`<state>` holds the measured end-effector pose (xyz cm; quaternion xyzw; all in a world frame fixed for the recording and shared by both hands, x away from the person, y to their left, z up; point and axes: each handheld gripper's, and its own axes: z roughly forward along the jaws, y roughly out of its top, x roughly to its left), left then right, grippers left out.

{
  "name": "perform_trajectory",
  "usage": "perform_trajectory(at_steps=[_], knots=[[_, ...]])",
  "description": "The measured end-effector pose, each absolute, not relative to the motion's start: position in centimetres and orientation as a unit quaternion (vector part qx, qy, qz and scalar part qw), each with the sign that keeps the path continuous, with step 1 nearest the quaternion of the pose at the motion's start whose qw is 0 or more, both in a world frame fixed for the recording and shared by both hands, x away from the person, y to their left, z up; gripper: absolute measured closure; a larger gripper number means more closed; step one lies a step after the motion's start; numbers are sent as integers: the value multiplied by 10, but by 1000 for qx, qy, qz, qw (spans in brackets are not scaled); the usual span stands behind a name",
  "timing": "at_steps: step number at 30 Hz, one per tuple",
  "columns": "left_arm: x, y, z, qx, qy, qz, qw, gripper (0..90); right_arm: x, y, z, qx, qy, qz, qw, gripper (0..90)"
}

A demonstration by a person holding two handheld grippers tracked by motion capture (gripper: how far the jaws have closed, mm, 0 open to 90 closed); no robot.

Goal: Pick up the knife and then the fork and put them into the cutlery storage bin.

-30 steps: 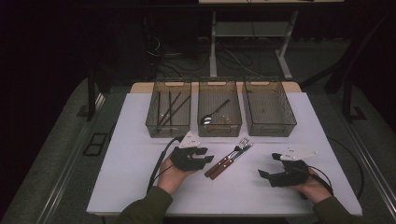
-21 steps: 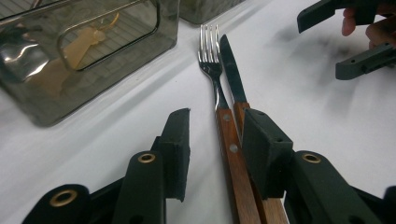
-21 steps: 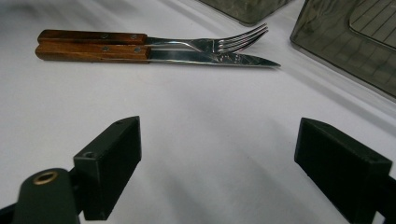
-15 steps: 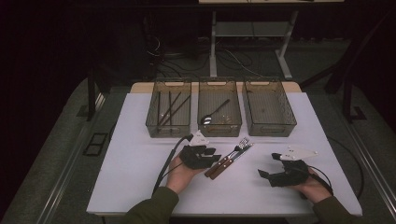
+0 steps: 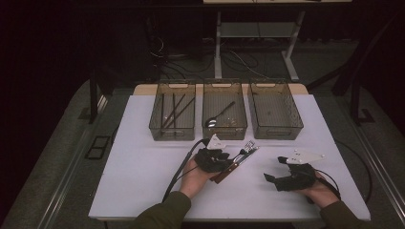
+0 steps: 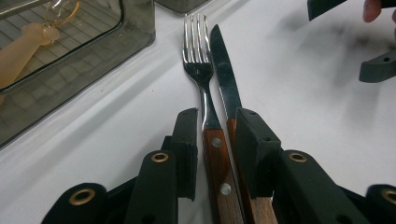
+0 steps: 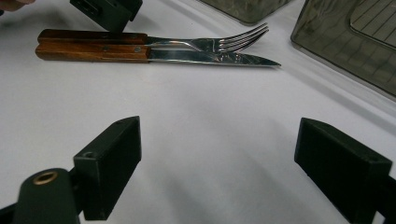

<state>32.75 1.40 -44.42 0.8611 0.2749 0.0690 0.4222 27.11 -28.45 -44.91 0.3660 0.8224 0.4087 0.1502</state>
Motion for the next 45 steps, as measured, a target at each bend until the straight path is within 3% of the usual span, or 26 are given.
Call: perform_trajectory(at_steps=[14, 30, 38, 45], knots=[[328, 8, -451, 863, 278, 65, 417, 707, 271, -285, -449, 366, 822, 409, 150, 144], [328, 8, -454, 879, 264, 111, 381, 711, 271, -285, -449, 365, 822, 410, 151, 144], [329, 8, -454, 883, 255, 110, 379, 697, 271, -284, -449, 363, 823, 410, 150, 144], [328, 8, -456, 884, 240, 108, 386, 748, 271, -284, -449, 363, 823, 410, 150, 144]])
